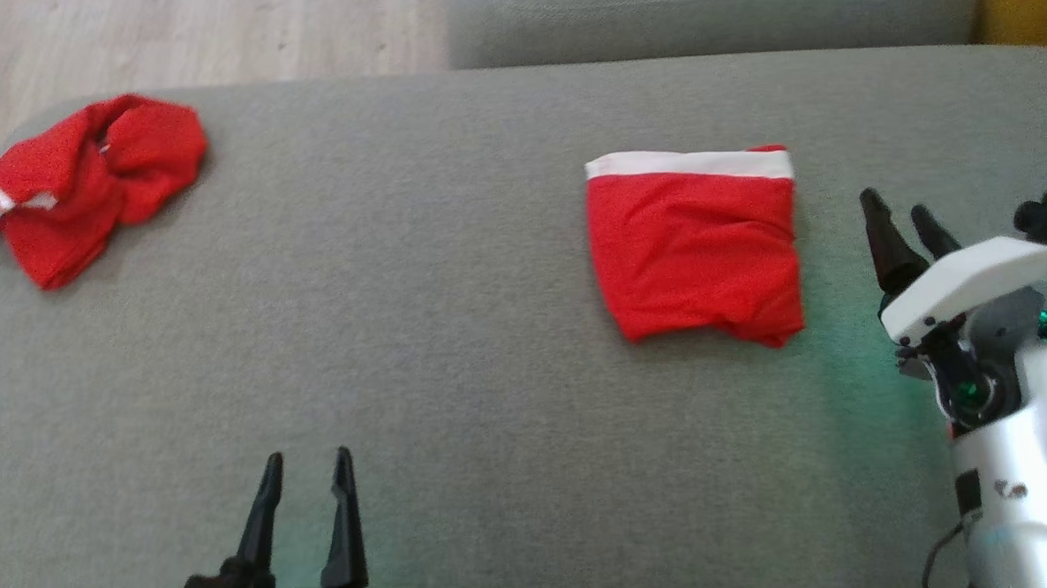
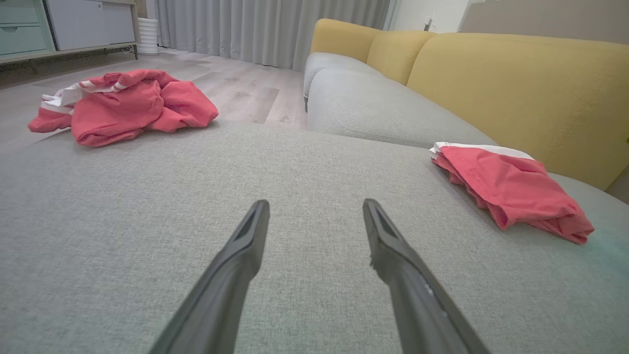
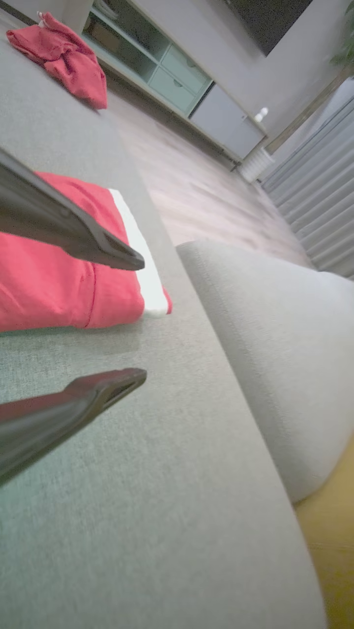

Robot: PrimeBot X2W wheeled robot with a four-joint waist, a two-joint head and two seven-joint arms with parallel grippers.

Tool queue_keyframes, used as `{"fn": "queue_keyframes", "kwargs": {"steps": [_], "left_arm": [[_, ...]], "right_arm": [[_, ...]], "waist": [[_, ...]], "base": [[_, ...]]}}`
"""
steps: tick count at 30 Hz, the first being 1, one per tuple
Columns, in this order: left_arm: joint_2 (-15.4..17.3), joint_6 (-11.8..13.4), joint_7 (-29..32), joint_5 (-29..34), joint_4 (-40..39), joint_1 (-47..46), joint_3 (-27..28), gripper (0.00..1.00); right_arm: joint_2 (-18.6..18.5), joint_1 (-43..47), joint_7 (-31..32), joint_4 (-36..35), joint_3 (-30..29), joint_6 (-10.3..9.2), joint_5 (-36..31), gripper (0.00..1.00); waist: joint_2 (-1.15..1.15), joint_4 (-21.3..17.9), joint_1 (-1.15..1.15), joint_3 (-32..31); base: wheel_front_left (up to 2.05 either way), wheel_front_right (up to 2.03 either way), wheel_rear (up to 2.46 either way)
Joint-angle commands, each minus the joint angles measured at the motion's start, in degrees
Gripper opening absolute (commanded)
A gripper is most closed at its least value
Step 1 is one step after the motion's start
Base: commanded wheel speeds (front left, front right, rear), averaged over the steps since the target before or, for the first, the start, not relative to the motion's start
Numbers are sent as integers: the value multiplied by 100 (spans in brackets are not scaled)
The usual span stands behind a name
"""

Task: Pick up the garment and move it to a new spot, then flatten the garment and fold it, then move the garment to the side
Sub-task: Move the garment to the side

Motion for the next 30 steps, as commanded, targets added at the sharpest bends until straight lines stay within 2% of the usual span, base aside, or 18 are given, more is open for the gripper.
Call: {"fn": "queue_keyframes", "kwargs": {"steps": [1,5,12,13,14,19,22,26,30], "left_arm": [[-15,2,-30,-59,-127,-191,108,100],[-15,58,-30,-120,-82,-266,-28,100],[-15,87,-30,-129,-58,-317,-65,100],[-15,92,-30,-123,-65,-322,-59,100],[-15,98,-30,-115,-74,-326,-53,100],[-15,115,-30,-75,-166,-349,28,100],[-15,101,-30,-22,-229,-402,79,100],[-15,15,-30,126,-299,-607,81,100],[-15,-99,-30,285,-295,-907,-71,100]], "right_arm": [[41,-174,147,14,90,43,-20,100],[87,-580,602,711,11,43,-133,100],[122,-907,840,1615,-80,43,-320,100],[139,-954,869,1710,-98,43,-299,66],[150,-1000,853,1786,-128,43,-302,0],[115,-1300,777,1955,-180,43,-346,0],[-142,-1487,797,1919,-110,43,-531,0],[-715,-1747,771,1834,-162,43,-876,0],[-1454,-1978,613,1792,-174,43,-1551,0]], "waist": [[0,208,-1,125],[0,454,-1,194],[0,647,-1,284],[0,642,-1,302],[0,628,-1,318],[0,275,-1,499],[0,-86,-1,703],[0,-515,-1,1058],[0,-673,-1,1347]], "base": [[0,0,0],[0,0,0],[0,0,0],[0,0,0],[0,0,0],[0,0,0],[0,0,0],[0,0,0],[0,0,0]]}}
